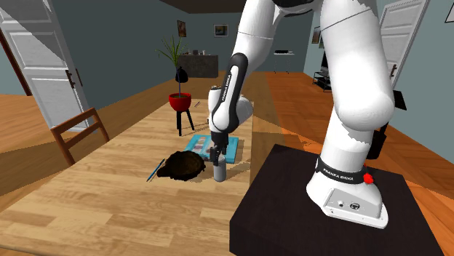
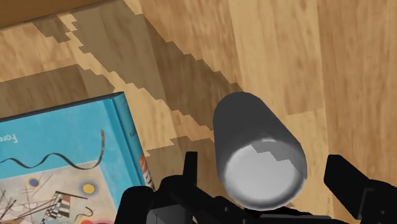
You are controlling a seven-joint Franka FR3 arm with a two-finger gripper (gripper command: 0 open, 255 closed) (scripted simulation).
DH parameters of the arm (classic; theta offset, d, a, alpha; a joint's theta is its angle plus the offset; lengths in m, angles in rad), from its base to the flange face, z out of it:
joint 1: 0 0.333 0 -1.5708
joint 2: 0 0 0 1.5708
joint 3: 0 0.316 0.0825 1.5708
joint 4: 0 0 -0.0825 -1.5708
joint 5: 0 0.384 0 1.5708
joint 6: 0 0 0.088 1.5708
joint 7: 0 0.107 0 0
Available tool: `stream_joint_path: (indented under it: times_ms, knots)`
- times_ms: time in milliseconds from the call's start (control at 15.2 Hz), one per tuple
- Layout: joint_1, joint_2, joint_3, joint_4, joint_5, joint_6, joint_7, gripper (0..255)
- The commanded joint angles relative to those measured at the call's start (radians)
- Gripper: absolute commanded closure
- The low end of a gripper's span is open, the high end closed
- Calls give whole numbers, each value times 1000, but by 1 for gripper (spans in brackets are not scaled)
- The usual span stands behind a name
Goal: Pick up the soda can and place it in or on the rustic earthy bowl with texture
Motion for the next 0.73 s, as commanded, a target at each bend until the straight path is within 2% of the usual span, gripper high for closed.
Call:
stream_joint_path:
  times_ms: [0, 528, 594, 660]
  knots:
    - [0, 45, 1, 12, 1, 33, 1, 0]
    - [0, 45, 1, 12, 1, 33, 1, 0]
    - [0, 45, 1, 12, 1, 33, 1, 255]
    - [0, 45, 1, 12, 1, 33, 1, 255]
